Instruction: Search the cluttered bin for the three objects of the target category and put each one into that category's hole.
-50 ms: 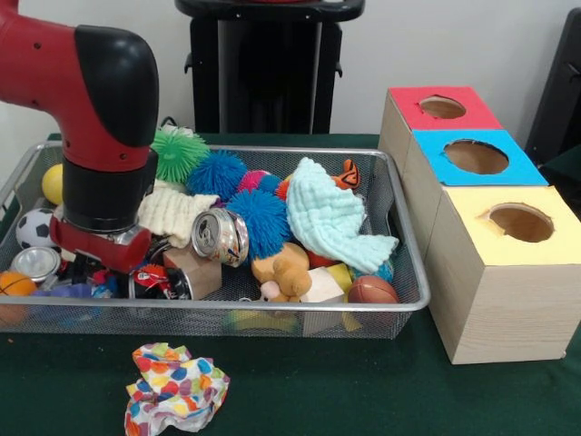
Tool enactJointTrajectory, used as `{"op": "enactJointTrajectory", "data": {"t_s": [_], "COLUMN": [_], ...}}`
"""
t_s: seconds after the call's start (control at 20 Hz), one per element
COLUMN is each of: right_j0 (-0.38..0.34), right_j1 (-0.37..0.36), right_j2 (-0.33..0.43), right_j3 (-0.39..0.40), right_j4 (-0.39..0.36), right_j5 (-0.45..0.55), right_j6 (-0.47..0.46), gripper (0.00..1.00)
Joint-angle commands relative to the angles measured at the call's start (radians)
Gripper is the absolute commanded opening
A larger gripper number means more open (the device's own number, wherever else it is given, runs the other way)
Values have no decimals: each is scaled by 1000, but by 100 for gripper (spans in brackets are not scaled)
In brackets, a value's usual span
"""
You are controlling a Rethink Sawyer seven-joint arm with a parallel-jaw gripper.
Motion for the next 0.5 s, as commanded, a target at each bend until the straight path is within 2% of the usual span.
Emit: {"op": "enactJointTrajectory", "data": {"t_s": [0.05,0.1,0.3,0.35,0.5], "right_j0": [117,143,162,167,165], "right_j1": [228,227,226,228,223], "right_j2": [-97,-129,-157,-167,-164], "right_j3": [-12,-20,-29,-26,-20], "right_j4": [-3,1,27,44,50], "right_j5": [112,118,132,108,97], "right_j6": [162,187,169,165,159], "gripper": [100,100,100,0,0]}}
